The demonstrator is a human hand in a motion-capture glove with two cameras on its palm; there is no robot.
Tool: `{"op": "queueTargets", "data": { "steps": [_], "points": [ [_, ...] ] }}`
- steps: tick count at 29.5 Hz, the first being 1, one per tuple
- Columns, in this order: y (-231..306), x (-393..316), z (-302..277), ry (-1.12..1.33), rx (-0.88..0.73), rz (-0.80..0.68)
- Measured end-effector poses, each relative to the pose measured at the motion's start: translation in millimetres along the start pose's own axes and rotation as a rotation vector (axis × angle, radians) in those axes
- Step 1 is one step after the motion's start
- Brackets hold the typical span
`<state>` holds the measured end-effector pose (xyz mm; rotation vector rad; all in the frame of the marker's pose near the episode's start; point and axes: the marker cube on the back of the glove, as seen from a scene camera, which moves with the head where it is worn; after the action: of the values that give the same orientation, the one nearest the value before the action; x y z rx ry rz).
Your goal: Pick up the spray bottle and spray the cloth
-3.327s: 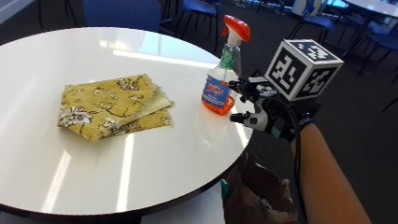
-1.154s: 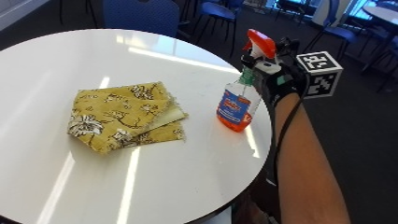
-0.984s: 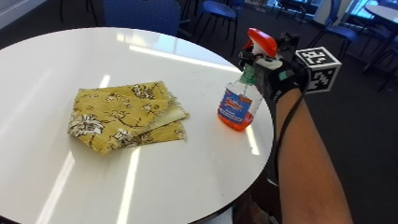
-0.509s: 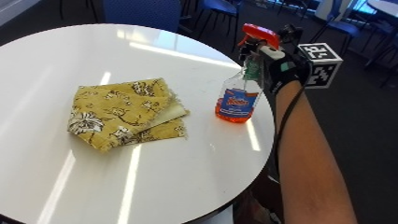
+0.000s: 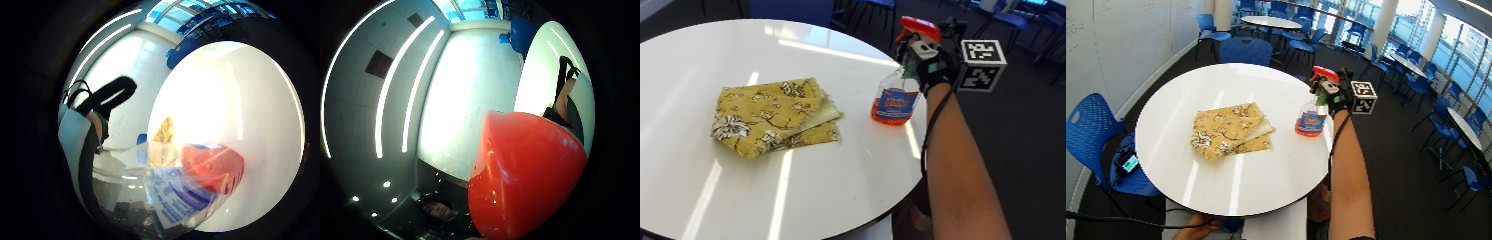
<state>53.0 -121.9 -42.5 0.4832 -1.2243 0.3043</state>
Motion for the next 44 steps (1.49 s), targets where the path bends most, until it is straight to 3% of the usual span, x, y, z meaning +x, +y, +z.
{"op": "queueTargets", "data": {
  "steps": [8,24,36,44],
  "points": [
    [-4,-16,6,0.041,0.083,-0.077],
    [4,0,7,0.045,0.065,-0.049],
    [6,-49,32,0.626,-0.090,-0.276],
    [9,-61,57,0.699,-0.210,-0.312]
  ]
}}
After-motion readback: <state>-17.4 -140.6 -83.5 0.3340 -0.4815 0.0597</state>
